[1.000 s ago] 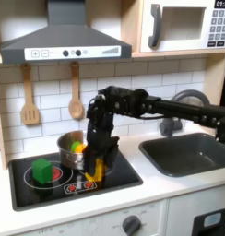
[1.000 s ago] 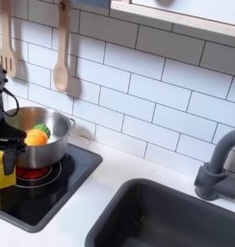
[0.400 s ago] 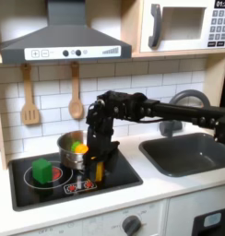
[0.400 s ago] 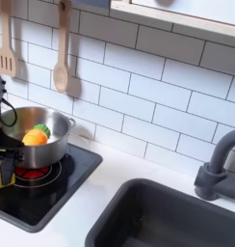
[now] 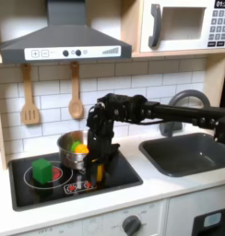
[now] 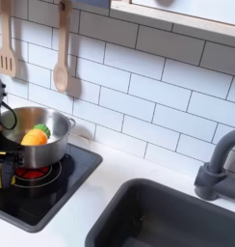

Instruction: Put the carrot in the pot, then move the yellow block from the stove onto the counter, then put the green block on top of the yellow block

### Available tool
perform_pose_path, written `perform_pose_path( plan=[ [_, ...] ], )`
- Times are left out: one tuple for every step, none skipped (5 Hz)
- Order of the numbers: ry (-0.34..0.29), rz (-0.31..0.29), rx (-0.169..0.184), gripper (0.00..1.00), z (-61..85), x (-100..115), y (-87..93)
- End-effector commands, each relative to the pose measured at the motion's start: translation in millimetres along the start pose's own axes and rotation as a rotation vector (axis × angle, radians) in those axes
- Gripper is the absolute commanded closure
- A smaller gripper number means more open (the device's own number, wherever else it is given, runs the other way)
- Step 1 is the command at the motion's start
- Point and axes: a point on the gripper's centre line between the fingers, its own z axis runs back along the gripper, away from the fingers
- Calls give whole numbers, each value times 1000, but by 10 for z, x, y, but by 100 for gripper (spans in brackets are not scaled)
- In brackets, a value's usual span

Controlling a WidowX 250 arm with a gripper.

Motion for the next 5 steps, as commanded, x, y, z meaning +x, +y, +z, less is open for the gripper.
perform_pose_path(
  plan=[
    [-9,-5,6,100,6,-19,32],
    [-16,-13,6,100,26,-36,25],
    [-11,-2,-12,0,102,-85,33],
    [-66,17,-30,0,362,-121,72],
    [-102,-8,-56,0,580,-169,-8]
  ],
)
